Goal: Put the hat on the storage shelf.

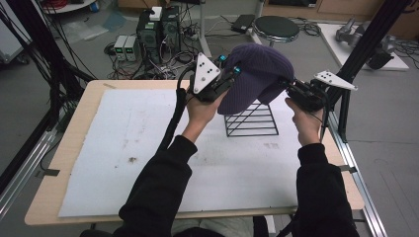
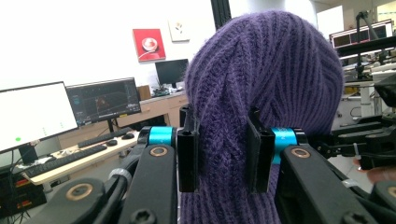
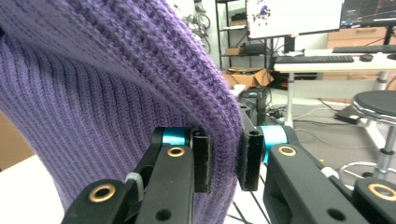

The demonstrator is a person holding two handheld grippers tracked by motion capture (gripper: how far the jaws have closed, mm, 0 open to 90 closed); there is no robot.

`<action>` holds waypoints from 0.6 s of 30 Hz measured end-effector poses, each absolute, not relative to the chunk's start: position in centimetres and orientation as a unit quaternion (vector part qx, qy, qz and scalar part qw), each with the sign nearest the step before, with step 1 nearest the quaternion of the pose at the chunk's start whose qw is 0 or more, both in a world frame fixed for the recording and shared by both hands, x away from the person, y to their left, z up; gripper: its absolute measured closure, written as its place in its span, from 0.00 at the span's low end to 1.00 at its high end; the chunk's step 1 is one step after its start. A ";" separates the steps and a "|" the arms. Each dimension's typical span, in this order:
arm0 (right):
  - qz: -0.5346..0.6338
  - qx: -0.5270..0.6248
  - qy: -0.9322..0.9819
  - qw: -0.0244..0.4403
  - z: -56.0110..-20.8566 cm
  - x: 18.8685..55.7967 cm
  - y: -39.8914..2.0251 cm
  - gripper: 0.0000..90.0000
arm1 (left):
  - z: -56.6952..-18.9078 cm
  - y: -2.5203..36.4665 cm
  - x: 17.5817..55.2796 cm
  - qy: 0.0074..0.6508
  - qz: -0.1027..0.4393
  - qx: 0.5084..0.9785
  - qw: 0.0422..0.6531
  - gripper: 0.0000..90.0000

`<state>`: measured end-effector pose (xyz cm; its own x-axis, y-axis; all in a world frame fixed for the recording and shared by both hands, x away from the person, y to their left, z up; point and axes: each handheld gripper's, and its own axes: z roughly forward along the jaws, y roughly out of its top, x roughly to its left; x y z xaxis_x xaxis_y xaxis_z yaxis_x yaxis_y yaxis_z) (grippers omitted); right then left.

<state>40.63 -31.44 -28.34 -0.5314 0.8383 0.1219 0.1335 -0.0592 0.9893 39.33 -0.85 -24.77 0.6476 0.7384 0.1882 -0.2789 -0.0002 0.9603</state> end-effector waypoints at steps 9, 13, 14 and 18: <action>0.619 0.385 0.604 0.322 -27.5 39.9 -32.0 0.88 | -23.9 -1.5 39.6 0.185 0.381 0.595 0.683 0.78; 0.603 0.392 0.616 0.320 -27.7 40.2 -32.1 0.88 | -24.3 -1.8 40.1 0.193 0.377 0.600 0.678 0.78; 0.601 0.395 0.617 0.320 -27.9 40.3 -32.2 0.88 | -24.5 -1.9 40.2 0.194 0.375 0.604 0.676 0.78; 0.583 0.411 0.626 0.315 -28.4 40.6 -32.4 0.88 | -25.2 -2.3 40.9 0.198 0.376 0.616 0.663 0.78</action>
<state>40.57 -32.39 -28.38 -0.4632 0.8821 0.0852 0.1482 -0.0177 0.9888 40.89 -2.34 -25.21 0.6396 0.7421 0.2005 -0.2541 -0.0421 0.9663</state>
